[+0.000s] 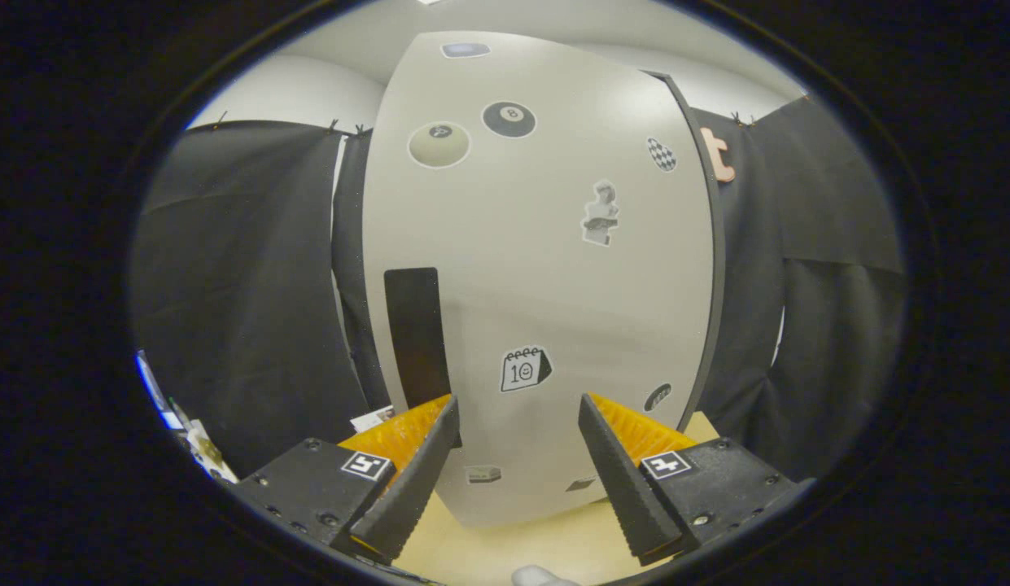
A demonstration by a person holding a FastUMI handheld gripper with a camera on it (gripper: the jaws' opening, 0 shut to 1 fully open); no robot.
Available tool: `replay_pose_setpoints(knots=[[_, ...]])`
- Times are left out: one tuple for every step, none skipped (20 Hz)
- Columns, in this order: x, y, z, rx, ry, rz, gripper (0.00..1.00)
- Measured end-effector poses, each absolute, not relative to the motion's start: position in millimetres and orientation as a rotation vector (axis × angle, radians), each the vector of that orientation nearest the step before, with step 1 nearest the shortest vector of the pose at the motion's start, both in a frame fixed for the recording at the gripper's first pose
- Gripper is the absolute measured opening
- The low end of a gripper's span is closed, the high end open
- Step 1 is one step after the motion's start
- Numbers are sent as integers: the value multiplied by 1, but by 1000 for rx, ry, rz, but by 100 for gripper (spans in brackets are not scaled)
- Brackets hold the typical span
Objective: Open the shoe cabinet door, grab the shoes and put them into the shoe cabinet, then close the shoe cabinet door.
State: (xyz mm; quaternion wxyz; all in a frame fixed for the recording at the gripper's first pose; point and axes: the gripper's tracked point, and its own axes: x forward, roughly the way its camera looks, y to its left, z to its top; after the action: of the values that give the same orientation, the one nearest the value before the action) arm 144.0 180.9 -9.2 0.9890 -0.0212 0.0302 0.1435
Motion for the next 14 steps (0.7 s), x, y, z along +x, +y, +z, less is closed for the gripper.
replay_pose_setpoints(knots=[[139, 178, -8, -49, 58, 279, 97], [134, 177, -7, -57, 56, 276, 97], [128, 176, -8, -66, 58, 270, 97], [121, 172, -7, -74, 58, 257, 97], [112, 167, -6, -77, 53, 248, 97], [102, 163, -3, -80, 44, 240, 97], [92, 157, -2, -86, 38, 229, 97], [82, 149, -1, -88, 36, 215, 97], [72, 142, -1, -86, 39, 201, 97], [61, 135, -3, -85, 45, 200, 97], [50, 129, -4, -81, 50, 193, 97], [41, 122, -7, -77, 52, 187, 97], [31, 115, -11, -75, 59, 186, 97], [22, 110, -15, -73, 68, 188, 97]])
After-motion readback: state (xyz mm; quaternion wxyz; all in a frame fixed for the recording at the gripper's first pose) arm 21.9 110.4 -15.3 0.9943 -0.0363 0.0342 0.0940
